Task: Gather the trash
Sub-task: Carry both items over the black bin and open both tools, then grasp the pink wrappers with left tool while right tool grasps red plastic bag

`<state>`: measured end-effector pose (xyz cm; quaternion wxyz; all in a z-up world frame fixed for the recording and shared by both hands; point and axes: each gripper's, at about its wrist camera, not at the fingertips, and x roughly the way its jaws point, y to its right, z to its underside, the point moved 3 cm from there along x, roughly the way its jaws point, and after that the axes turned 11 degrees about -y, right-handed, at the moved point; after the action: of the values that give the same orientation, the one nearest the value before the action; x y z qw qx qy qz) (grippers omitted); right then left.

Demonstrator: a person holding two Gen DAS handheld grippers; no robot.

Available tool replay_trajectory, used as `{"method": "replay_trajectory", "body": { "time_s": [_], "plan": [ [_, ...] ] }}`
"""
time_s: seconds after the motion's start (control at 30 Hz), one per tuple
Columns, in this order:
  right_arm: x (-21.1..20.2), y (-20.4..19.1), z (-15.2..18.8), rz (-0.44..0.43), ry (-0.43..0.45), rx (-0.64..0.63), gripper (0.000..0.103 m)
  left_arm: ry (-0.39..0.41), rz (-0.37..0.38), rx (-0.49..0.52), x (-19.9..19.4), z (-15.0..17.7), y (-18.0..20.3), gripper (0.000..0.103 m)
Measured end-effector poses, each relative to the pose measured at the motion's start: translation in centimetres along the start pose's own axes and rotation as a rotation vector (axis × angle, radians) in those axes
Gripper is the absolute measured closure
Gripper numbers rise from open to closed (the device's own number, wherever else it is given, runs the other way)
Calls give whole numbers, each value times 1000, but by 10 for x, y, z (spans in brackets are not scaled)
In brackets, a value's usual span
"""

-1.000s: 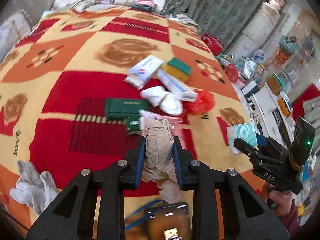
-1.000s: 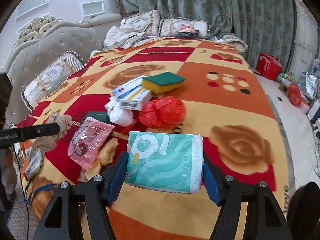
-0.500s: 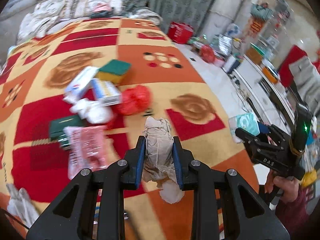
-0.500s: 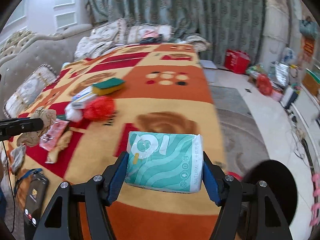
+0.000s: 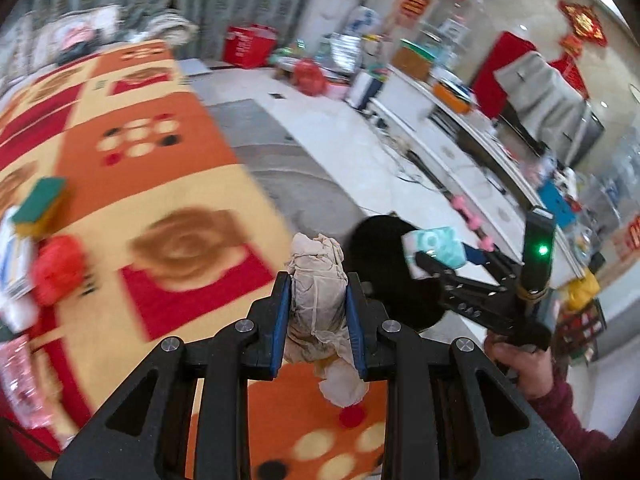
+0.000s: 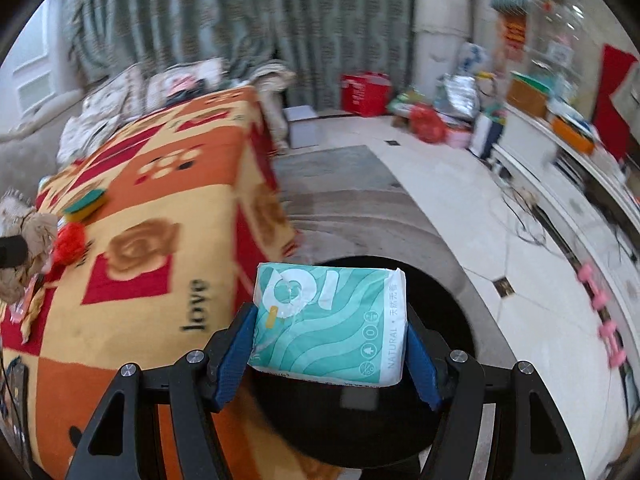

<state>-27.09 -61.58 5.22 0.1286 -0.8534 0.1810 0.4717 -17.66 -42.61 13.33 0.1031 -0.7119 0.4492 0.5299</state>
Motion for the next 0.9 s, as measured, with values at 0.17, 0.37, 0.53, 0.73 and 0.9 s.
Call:
{"method": "replay_trajectory", "body": {
  "time_s": [0.17, 0.37, 0.53, 0.73, 0.9],
  "plan": [
    [3, 37, 4, 10, -3, 85, 36, -37, 124, 7, 45, -24, 44, 75],
    [11, 68, 12, -58, -13, 158, 26, -72, 207, 30, 80, -38, 68, 55],
    [11, 56, 10, -38, -17, 115, 26, -70, 133, 3, 60, -33, 46, 55],
    [7, -10, 3, -70, -18, -29, 26, 22, -81, -50, -20, 5, -25, 55],
    [6, -96, -1, -242, -43, -141, 26, 93, -275, -220, -99, 57, -118, 55]
  ]
}}
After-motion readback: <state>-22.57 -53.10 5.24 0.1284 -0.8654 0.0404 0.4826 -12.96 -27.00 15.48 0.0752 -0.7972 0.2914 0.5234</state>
